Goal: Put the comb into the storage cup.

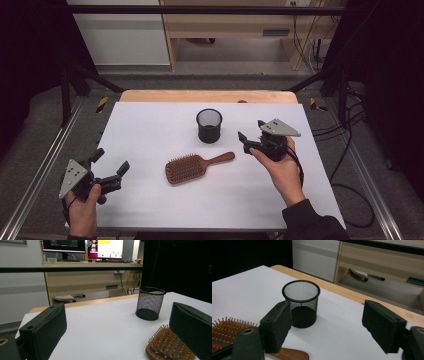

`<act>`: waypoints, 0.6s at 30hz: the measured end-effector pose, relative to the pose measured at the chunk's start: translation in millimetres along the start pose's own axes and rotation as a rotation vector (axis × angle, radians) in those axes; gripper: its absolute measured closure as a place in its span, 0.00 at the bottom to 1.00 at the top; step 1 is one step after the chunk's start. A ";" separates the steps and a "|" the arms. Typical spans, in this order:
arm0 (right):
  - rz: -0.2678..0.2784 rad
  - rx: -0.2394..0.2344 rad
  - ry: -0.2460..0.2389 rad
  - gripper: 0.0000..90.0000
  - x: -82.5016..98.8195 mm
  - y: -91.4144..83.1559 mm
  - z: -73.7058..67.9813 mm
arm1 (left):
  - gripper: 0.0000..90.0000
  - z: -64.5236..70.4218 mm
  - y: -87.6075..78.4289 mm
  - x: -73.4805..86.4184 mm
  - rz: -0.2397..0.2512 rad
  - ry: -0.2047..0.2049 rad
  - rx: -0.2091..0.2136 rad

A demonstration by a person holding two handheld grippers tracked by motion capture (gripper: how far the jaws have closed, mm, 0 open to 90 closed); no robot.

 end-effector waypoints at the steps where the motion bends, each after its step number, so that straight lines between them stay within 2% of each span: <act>1: -0.011 -0.008 -0.007 0.32 -2.2 2.8 -3.2 | 0.02 0.0 0.0 0.0 0.000 0.000 0.000; 2: -0.021 -0.015 -0.029 0.35 -4.1 5.9 -6.5 | 0.02 0.0 0.0 0.1 -0.002 0.003 0.001; 3: -0.021 -0.015 -0.029 0.35 -4.1 5.9 -6.5 | 0.02 0.0 0.0 0.1 -0.002 0.003 0.001; 4: -0.053 -0.015 -0.075 0.45 -6.2 11.9 -12.6 | 0.02 -0.2 -0.4 -0.1 -0.001 0.001 0.000; 6: -0.062 -0.017 -0.089 0.48 -6.6 15.1 -15.2 | 0.02 -0.6 -0.7 0.0 -0.002 0.002 -0.001; 7: -0.083 -0.029 -0.110 0.56 -6.4 20.5 -21.0 | 0.02 -1.2 -0.7 0.2 -0.002 0.000 -0.001; 10: -0.103 -0.041 -0.151 0.62 -3.9 24.9 -27.8 | 0.02 -1.3 -0.2 0.4 -0.001 -0.004 -0.004; 11: -0.123 -0.049 -0.176 0.71 0.8 29.1 -33.4 | 0.02 -1.5 -0.1 0.0 -0.003 0.001 -0.001; 14: -0.161 -0.070 -0.175 0.81 10.0 37.0 -39.7 | 0.02 -0.9 -0.2 -0.1 -0.004 0.001 0.000; 18: -0.268 -0.090 -0.175 0.89 24.4 49.1 -47.9 | 0.02 -1.9 0.4 0.8 -0.013 -0.004 -0.003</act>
Point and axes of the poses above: each handheld gripper's, and its own axes: y roughly forward along the jaws, x roughly out of its underside, z roughly to its right, the point moved 3 cm from there along y, roughly forward along the jaws, and after that the axes turned 10 degrees about y, right-handed, at the moved point
